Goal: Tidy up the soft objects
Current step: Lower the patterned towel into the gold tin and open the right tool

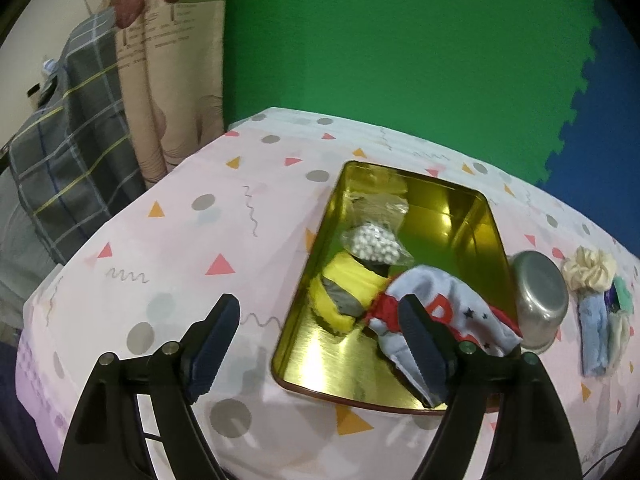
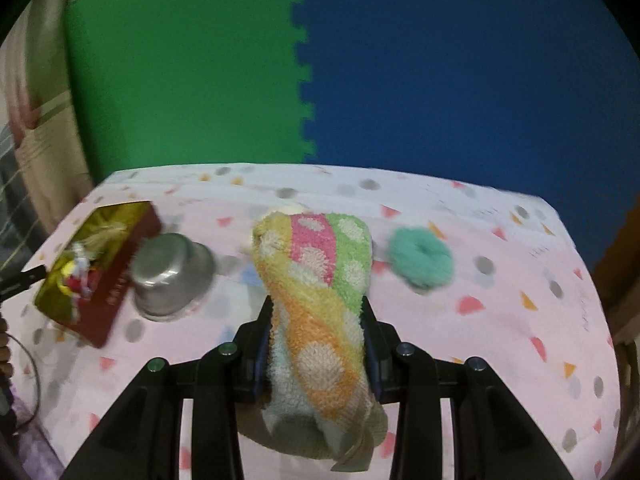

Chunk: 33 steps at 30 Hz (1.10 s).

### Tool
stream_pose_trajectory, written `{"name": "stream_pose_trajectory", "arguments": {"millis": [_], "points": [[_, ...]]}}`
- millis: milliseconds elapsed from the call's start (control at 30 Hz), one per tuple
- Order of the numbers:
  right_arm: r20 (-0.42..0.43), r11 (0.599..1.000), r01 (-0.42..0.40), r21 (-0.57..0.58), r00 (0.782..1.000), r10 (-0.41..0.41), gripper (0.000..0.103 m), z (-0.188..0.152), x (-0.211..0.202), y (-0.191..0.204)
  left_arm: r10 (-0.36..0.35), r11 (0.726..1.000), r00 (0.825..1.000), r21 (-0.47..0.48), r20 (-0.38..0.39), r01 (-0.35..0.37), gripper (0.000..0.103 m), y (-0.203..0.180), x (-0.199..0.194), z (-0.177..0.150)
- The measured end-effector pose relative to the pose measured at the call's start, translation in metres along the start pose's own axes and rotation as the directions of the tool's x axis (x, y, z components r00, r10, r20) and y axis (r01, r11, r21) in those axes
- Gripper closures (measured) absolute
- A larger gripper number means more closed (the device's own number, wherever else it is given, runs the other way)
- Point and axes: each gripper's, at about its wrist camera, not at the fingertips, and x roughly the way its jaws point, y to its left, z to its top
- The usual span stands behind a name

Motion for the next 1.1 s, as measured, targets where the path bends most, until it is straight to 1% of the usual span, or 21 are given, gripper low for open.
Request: {"name": "stream_pose_trajectory", "arguments": {"millis": [133, 233, 333, 433, 533, 700, 867, 1067, 1100], "points": [[-0.01, 0.995, -0.089, -0.034, 0.996, 0.089, 0.065, 0.013, 0.004, 0.042, 0.024, 0.999, 1.0, -0.046, -0.005, -0.024, 0.024, 0.012, 0.002, 0.002], [-0.014, 0.989, -0.125, -0.08, 0.992, 0.125, 0.065, 0.02, 0.012, 0.076, 0.053, 0.997, 0.999, -0.064, 0.001, -0.053, 0.024, 0.02, 0.003, 0.003], [-0.041, 0.975, -0.2, -0.097, 0.98, 0.197, 0.065, 0.026, 0.024, 0.11, 0.064, 0.994, 0.998, -0.086, 0.004, -0.063, 0.024, 0.027, 0.003, 0.004], [-0.055, 0.962, -0.234, -0.141, 0.972, 0.228, 0.065, 0.029, 0.032, 0.141, 0.062, 0.993, 0.998, -0.097, -0.008, -0.062, 0.024, 0.032, 0.006, 0.005], [-0.079, 0.944, -0.282, -0.173, 0.959, 0.272, 0.065, 0.033, 0.044, 0.176, 0.072, 0.992, 0.997, -0.103, -0.011, -0.072, 0.024, 0.035, 0.008, 0.006], [-0.122, 0.92, -0.343, -0.188, 0.938, 0.324, 0.065, 0.039, 0.067, 0.218, 0.071, 0.988, 0.997, -0.134, -0.01, -0.071, 0.024, 0.042, 0.007, 0.007], [-0.161, 0.907, -0.36, -0.218, 0.93, 0.33, 0.065, 0.046, 0.094, 0.253, 0.067, 0.987, 0.998, -0.143, -0.014, -0.068, 0.024, 0.043, 0.008, 0.007], [-0.189, 0.91, -0.344, -0.233, 0.934, 0.304, 0.062, 0.051, 0.124, 0.28, 0.05, 0.987, 0.999, -0.153, -0.019, -0.052, 0.024, 0.044, 0.01, 0.007], [-0.197, 0.908, -0.35, -0.229, 0.931, 0.309, 0.061, 0.052, 0.128, 0.281, 0.042, 0.987, 0.999, -0.157, -0.022, -0.045, 0.024, 0.044, 0.011, 0.007]]}}
